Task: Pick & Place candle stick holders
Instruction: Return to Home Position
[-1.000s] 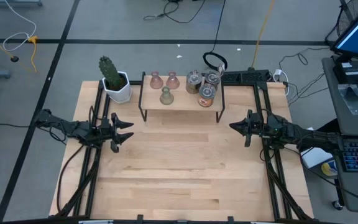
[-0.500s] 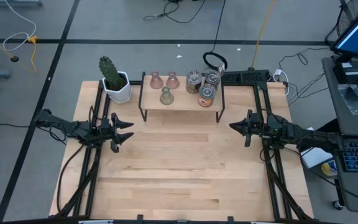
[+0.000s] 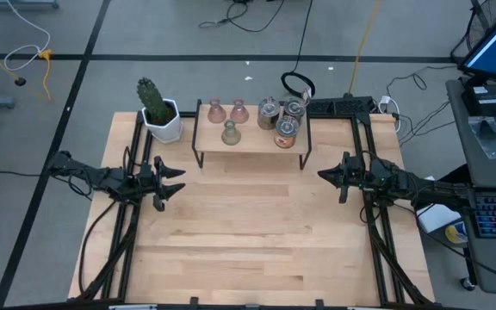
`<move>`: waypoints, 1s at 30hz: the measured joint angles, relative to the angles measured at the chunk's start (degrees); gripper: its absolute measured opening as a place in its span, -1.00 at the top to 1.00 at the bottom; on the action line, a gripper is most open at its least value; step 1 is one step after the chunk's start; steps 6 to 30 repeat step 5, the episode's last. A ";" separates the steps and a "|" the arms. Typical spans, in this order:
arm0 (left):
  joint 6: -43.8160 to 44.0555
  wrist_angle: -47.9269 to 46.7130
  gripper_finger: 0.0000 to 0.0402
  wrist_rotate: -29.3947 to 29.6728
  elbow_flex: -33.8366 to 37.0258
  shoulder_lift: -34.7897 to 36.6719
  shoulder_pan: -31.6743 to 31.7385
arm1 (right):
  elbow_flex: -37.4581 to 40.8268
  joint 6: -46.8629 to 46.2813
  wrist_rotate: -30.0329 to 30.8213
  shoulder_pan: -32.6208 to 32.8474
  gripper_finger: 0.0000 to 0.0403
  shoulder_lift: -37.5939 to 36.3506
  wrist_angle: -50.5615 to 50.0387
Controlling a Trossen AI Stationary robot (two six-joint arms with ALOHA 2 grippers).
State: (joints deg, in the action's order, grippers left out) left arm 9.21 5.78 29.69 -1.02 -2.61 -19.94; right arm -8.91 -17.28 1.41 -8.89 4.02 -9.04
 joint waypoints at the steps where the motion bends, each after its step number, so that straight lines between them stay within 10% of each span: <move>1: 0.00 0.00 -0.11 0.00 0.00 0.00 -0.01 | 0.00 0.00 0.01 -0.01 0.98 -0.01 0.01; 30: -0.01 0.01 -0.11 0.00 0.00 0.00 -0.01 | 0.00 0.00 0.00 0.01 0.98 -0.01 0.02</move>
